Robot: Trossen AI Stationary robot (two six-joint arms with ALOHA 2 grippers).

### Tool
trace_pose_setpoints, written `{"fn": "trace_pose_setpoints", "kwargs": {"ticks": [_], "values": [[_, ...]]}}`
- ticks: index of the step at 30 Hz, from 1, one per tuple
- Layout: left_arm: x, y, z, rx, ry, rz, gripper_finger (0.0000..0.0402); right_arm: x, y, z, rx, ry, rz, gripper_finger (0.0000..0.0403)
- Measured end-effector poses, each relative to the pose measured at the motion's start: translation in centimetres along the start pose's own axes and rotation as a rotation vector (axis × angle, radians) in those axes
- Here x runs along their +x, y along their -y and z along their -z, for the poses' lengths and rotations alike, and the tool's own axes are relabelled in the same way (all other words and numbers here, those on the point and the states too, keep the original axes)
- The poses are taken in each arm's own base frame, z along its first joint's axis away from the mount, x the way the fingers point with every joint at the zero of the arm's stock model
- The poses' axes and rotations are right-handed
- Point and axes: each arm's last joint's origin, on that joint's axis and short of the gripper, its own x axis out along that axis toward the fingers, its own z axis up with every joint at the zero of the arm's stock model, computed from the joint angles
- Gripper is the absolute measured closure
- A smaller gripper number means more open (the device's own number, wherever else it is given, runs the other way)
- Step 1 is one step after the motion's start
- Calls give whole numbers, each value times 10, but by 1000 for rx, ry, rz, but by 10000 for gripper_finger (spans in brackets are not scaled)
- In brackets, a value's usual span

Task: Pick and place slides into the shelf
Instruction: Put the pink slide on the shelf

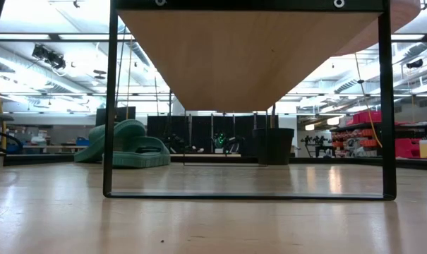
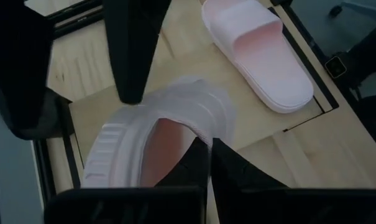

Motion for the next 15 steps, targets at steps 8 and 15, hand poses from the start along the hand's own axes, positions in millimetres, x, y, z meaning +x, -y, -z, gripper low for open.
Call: {"fn": "trace_pose_setpoints", "kwargs": {"ticks": [8,15], "values": [[9,-7,-1,1,-10,-5,394,-1,-2,-3,1,28,-12,142],[17,-11,-3,11,-15,-4,394,9,-1,6,4,-3,-5,147]]}}
